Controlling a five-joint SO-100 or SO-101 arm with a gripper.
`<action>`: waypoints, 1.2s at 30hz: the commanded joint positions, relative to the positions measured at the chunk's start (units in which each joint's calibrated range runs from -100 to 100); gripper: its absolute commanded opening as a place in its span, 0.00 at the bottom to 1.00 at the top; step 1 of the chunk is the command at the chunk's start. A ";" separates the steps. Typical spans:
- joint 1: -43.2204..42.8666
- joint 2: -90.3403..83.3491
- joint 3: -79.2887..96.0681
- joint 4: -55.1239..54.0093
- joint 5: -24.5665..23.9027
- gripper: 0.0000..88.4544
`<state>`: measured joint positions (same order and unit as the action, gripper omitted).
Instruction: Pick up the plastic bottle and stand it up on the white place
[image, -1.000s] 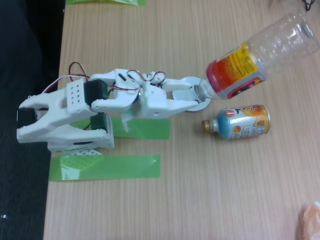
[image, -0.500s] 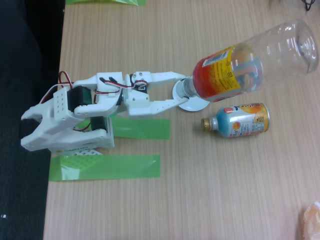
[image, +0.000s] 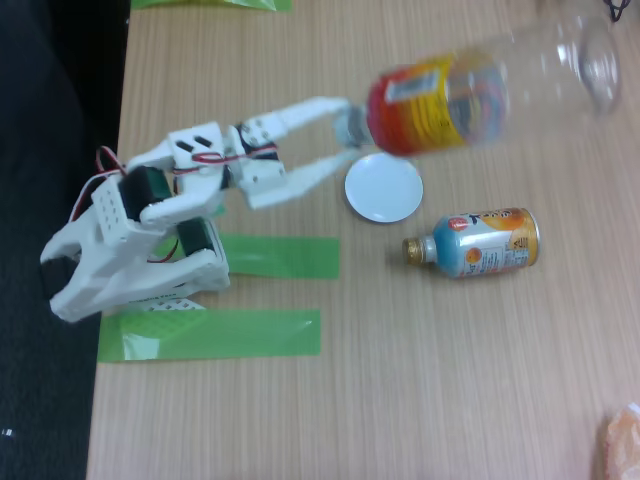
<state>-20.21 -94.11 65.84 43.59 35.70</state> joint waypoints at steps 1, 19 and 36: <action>-2.75 -0.10 -5.04 -0.07 -0.93 0.13; -8.24 -0.18 -12.10 -1.01 -8.70 0.13; -8.01 0.41 -20.80 9.81 -29.80 0.13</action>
<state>-28.13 -94.44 49.39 50.38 8.83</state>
